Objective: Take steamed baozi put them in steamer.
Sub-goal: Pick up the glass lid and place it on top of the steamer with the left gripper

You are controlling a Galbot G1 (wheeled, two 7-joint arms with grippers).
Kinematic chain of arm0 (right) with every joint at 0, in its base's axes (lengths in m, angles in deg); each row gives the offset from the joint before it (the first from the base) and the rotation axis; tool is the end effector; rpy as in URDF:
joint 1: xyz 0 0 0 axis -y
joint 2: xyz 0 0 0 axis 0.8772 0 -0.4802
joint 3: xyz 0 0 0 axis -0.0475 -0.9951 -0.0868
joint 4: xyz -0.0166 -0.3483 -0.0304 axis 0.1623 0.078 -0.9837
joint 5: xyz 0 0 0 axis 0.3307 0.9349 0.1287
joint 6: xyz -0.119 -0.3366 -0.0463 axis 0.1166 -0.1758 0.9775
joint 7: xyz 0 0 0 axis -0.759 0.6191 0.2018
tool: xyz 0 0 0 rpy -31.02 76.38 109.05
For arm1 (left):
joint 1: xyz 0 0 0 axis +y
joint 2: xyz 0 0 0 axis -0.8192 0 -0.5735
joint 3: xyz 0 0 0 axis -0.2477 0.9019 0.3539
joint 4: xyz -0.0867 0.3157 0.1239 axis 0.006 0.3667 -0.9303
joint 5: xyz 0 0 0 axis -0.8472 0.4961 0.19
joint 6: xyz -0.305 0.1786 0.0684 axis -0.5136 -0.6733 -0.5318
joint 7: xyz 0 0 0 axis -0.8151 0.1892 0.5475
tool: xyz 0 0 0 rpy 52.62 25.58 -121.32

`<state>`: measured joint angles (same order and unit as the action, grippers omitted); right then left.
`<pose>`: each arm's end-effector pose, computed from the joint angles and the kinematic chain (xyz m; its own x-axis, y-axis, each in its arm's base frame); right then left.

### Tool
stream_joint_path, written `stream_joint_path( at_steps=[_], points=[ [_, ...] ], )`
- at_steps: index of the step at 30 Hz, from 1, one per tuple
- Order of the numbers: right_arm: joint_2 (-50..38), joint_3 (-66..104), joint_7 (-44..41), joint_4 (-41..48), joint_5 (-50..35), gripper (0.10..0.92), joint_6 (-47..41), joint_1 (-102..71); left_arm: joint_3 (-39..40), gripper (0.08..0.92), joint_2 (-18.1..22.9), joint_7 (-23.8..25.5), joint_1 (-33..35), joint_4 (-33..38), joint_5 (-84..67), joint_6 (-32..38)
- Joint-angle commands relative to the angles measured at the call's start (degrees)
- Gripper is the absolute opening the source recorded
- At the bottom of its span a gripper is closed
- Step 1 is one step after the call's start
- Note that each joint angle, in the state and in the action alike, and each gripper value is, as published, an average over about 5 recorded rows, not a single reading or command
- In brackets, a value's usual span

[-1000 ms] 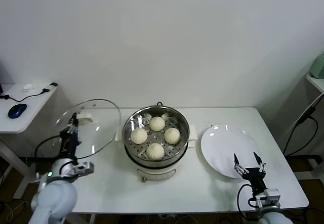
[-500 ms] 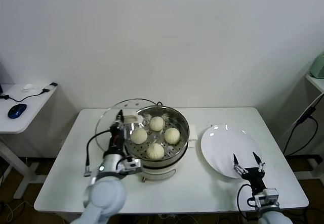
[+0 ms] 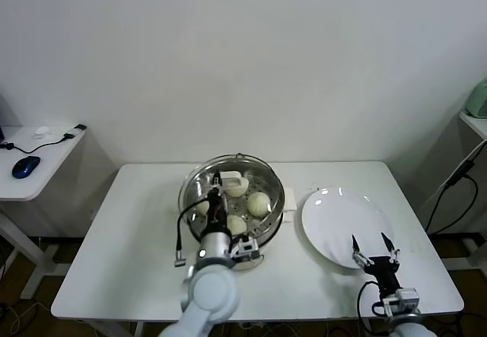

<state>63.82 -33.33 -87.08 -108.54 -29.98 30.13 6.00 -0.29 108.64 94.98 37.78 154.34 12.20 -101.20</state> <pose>0.2122 -0.1458 -0.4222 -0.9836 0.0313 0.1774 0.0052 0.9893 -0.1457 0.2745 -0.1483 -0.2557 -0.9965 -0.0839 0.0036 -0.0068 0.1231 0.9924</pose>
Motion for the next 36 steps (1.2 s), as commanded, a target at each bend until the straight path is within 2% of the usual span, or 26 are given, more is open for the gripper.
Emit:
stream_joint_path(
  at_steps=[1,28,36],
  points=[
    [0.4,-0.1,0.3,0.9,0.1,0.823,1.0,-0.1,3.2,0.138,4.2,1.2,-1.0,-2.8,3.9,-1.6],
    [1.7,0.0,1.0,1.7,1.8,0.823,3.4,0.1,1.0,0.138,3.8,-1.9,-1.4,-8.8,4.3,-1.0],
    [2.0,-0.1,0.8,1.8,2.3,0.823,3.6,0.3,0.3,0.138,3.6,-2.4,-1.0,-8.8,4.6,-0.6]
  ],
)
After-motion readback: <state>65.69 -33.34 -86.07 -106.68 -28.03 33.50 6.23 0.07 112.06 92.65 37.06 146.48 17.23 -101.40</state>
